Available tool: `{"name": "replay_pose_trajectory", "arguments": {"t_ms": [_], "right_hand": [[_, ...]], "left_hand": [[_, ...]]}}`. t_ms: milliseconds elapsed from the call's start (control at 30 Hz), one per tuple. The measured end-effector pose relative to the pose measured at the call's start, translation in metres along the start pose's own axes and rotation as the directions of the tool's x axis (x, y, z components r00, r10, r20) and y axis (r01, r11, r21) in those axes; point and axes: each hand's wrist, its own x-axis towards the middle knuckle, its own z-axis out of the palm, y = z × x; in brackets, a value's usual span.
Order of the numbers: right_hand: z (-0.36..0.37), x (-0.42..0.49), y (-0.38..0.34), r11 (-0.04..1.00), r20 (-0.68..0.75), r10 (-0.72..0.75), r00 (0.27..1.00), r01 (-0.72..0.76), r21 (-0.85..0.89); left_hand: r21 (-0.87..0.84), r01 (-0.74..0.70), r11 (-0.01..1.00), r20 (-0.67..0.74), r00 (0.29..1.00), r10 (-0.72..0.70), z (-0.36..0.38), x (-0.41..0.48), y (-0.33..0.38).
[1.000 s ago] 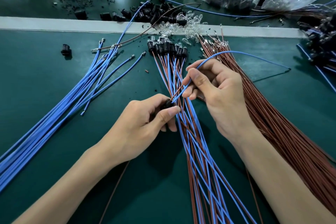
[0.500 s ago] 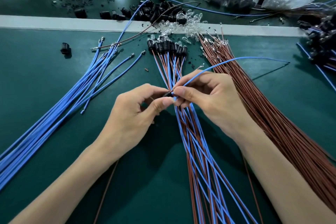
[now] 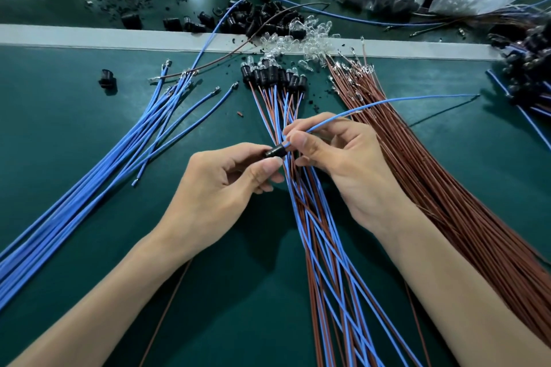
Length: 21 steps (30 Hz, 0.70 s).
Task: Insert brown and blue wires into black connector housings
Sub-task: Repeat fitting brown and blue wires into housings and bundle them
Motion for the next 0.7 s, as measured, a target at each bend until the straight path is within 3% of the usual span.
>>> {"name": "replay_pose_trajectory", "arguments": {"t_ms": [300,467,700], "right_hand": [[0.0039,-0.0014,0.0001,0.991,-0.083,-0.093,0.992,0.084,-0.108],[0.0073,-0.0021,0.0003,0.994,-0.035,-0.024,0.999,0.020,-0.109],[0.0096,-0.0035,0.0012,0.999,-0.076,0.030,0.997,-0.028,0.028]], "left_hand": [[-0.044,0.013,0.999,0.034,0.999,-0.011,-0.0018,-0.0003,-0.0004],[-0.033,0.019,0.999,0.034,0.999,-0.018,-0.0020,-0.0003,-0.0024],[-0.028,0.004,1.000,0.049,0.999,-0.003,-0.0020,0.0001,-0.0020]]}}
